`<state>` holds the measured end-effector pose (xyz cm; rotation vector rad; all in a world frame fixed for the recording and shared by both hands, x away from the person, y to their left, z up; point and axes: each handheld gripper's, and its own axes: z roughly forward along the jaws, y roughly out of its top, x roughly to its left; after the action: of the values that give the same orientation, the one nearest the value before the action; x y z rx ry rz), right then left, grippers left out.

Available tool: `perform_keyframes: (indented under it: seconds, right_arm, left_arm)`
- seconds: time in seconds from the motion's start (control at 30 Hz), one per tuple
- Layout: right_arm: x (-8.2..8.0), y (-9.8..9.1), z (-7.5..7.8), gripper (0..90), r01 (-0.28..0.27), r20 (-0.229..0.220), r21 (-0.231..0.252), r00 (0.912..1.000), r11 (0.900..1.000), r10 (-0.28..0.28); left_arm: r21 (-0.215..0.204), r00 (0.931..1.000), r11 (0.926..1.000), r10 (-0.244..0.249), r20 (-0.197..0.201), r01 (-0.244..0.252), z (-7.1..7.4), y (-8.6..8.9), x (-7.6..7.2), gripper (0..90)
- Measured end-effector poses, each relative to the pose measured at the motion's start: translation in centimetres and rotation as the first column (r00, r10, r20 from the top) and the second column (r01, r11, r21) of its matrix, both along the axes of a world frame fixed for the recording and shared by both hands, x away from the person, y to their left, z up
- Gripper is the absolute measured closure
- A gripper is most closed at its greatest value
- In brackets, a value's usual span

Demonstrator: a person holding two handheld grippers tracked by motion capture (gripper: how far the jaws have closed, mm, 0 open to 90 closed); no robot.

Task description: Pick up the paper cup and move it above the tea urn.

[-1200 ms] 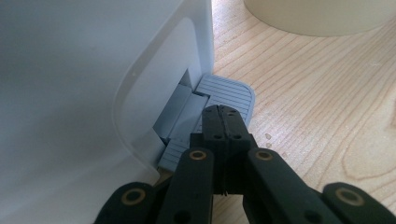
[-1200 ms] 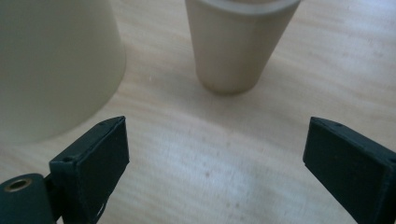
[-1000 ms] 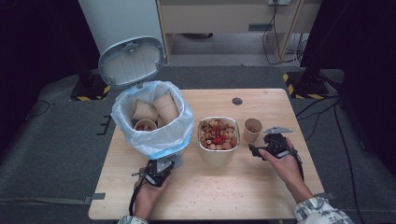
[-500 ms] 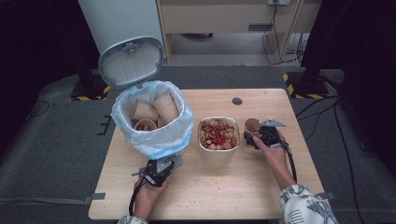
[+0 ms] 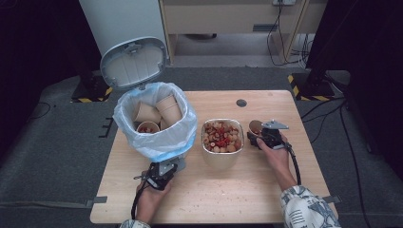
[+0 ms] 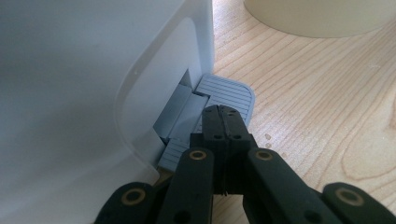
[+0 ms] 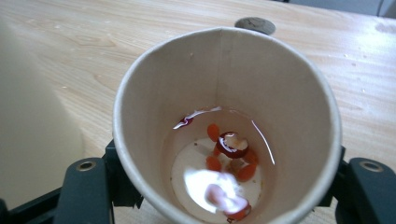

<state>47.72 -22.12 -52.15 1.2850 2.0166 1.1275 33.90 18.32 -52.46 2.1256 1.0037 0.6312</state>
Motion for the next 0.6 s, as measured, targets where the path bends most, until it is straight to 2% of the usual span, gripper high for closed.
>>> perform_keyframes:
  seconds: [0.13, 0.2, 0.43, 0.6]
  right_arm:
    - [-0.4, -0.2, 0.7, 32.9, -0.028, 0.025, -0.024, 0.9993, 0.9993, 0.028]
    - [-0.8, -0.4, 1.8, 33.2, -0.05, 0.049, -0.028, 0.9975, 0.9984, 0.051]
    - [-1.1, -1.1, 3.6, 33.3, -0.092, 0.048, -0.063, 0.9943, 0.9937, 0.095]
    - [-1.2, -1.7, 4.8, 33.5, -0.116, 0.054, -0.059, 0.9914, 0.9915, 0.119]
  left_arm:
    - [0.004, 1.0, 1.0, -0.001, 0.001, 0.001, 0.0, 0.0, 0.0, 89.7]
    - [0.004, 1.0, 1.0, 0.0, 0.001, 0.0, 0.0, -0.1, 0.0, 89.7]
    - [0.004, 1.0, 1.0, 0.001, 0.001, -0.001, 0.0, -0.1, 0.0, 89.8]
    - [0.005, 1.0, 1.0, 0.001, 0.002, -0.001, 0.0, -0.1, 0.0, 89.8]
